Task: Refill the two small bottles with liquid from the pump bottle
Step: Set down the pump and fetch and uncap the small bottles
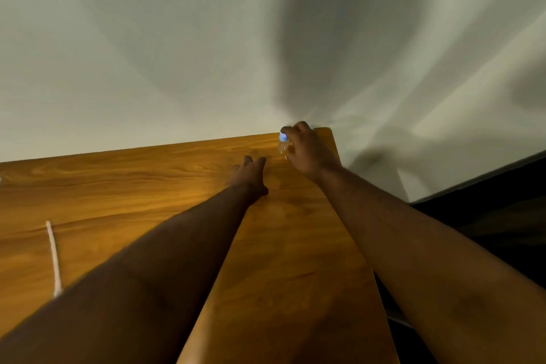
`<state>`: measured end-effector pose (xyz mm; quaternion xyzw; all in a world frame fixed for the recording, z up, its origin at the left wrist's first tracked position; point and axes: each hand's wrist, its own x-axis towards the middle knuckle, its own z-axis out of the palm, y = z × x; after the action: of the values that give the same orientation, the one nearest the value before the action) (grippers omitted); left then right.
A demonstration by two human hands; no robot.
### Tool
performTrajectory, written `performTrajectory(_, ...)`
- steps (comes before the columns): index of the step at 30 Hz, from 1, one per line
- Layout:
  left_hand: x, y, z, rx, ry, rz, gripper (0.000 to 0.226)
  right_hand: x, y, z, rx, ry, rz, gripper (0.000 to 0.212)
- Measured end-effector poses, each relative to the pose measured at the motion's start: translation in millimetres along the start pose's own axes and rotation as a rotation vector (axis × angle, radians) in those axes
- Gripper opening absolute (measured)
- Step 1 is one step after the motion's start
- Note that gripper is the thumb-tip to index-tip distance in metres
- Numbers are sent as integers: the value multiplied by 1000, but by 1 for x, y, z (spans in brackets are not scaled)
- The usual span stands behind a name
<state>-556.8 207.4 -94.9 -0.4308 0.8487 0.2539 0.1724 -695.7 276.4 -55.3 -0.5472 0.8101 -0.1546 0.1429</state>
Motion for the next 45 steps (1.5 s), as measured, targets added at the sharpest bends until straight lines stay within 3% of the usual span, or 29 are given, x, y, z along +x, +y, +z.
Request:
performTrajectory(5, 14, -7, 9, -118, -43, -46, 86, 30, -1, 10, -45, -116, 47, 55)
performTrajectory(13, -4, -13, 20, -497, 212, -99, 72, 24, -12, 20, 48, -81, 14, 32)
performTrajectory(17, -36, -4, 26, -553, 309, -13, 68, -26, -27, 13, 141, 0, -67, 14)
performTrajectory(20, -72, -2, 29, -506, 453, 114, 43, -64, -42, 3, 199, -17, -88, 14)
performTrajectory(22, -98, -4, 31, -588, 463, 158, 33, -81, -52, -4, 204, -17, -112, 13)
performTrajectory(27, -145, -26, 36, -703, 433, 274, 28, -113, -77, -14, 167, -77, -303, 17)
performTrajectory(31, -174, -34, 35, -728, 439, 324, 11, -131, -92, -28, 60, -123, -522, 19)
performTrajectory(35, -208, -51, 35, -755, 350, 376, 26, -165, -112, -38, -23, -174, -673, 26)
performTrajectory(38, -229, -58, 36, -791, 305, 403, 16, -191, -126, -45, 68, -254, -517, 54)
performTrajectory(40, -241, -62, 38, -792, 320, 436, 20, -209, -138, -49, 116, -215, -359, 69)
performTrajectory(45, -261, -65, 40, -764, 359, 485, 19, -242, -164, -45, -2, 10, -163, 29)
